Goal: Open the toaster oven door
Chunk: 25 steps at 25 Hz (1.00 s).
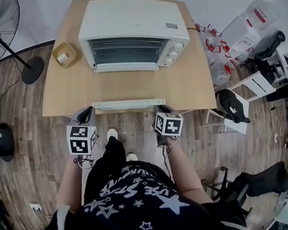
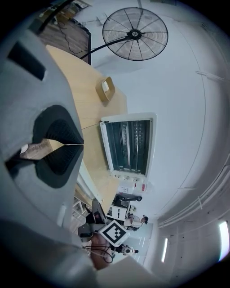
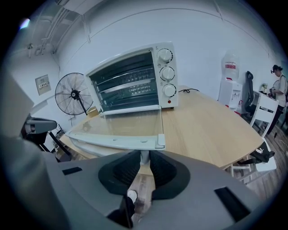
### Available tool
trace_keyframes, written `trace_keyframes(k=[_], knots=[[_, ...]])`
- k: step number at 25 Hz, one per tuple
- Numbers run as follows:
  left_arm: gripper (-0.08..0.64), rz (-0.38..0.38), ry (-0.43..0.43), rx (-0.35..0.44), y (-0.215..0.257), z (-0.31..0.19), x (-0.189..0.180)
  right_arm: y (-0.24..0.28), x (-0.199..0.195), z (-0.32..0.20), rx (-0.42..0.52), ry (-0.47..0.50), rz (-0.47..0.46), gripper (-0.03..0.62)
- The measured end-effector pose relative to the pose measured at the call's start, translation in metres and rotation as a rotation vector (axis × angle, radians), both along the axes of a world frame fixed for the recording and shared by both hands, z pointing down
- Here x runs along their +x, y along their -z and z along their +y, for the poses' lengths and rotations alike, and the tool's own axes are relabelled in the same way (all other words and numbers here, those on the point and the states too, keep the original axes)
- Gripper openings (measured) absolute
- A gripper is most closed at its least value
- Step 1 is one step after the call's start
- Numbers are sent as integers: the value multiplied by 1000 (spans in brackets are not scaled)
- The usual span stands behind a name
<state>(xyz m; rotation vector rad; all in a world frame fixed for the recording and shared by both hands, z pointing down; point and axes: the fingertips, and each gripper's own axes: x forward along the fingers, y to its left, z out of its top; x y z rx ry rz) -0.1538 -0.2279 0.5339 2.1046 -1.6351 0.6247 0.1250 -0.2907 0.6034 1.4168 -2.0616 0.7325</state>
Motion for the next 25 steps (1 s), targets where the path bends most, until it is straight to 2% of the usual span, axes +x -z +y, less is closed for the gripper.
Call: trace_keyframes(k=[7, 16, 18, 25], knots=[[20, 5, -18, -21, -7, -1, 6, -17, 2, 3, -37, -4, 9, 69], [20, 12, -15, -22, -8, 4, 13, -19, 1, 3, -36, -12, 3, 82], [21, 11, -9, -16, -5, 9, 15, -19, 2, 7, -41, -3, -8, 112], [20, -6, 36, 9, 4, 44, 21, -5, 8, 30, -11, 43, -29, 117]])
